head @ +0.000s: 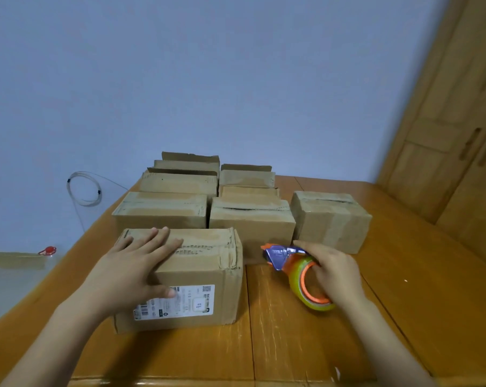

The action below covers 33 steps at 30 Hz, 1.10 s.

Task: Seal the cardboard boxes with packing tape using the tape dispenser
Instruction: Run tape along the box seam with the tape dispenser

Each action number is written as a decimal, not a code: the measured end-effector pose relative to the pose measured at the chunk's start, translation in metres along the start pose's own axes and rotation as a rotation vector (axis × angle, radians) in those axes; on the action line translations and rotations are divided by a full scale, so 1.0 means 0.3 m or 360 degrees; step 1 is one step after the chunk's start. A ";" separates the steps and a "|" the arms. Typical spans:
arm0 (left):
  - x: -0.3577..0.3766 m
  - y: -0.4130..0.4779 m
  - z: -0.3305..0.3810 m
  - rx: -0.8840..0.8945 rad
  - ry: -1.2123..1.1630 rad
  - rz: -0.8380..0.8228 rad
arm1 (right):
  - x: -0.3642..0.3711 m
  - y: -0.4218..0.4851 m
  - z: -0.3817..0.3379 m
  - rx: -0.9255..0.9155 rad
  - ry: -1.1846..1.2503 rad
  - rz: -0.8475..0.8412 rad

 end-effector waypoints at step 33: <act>-0.416 -0.053 0.394 0.0601 -0.0812 0.1520 | -0.370 0.172 -0.129 -0.0216 0.0466 0.0617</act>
Point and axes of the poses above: each hand's wrist, its own y-axis towards the middle knuckle, its own x-axis out of the palm, z = x × y, the point moved 9 cm from there along y, towards the middle knuckle, and after that the axes turned 9 degrees about -x, right-handed, at the moved point
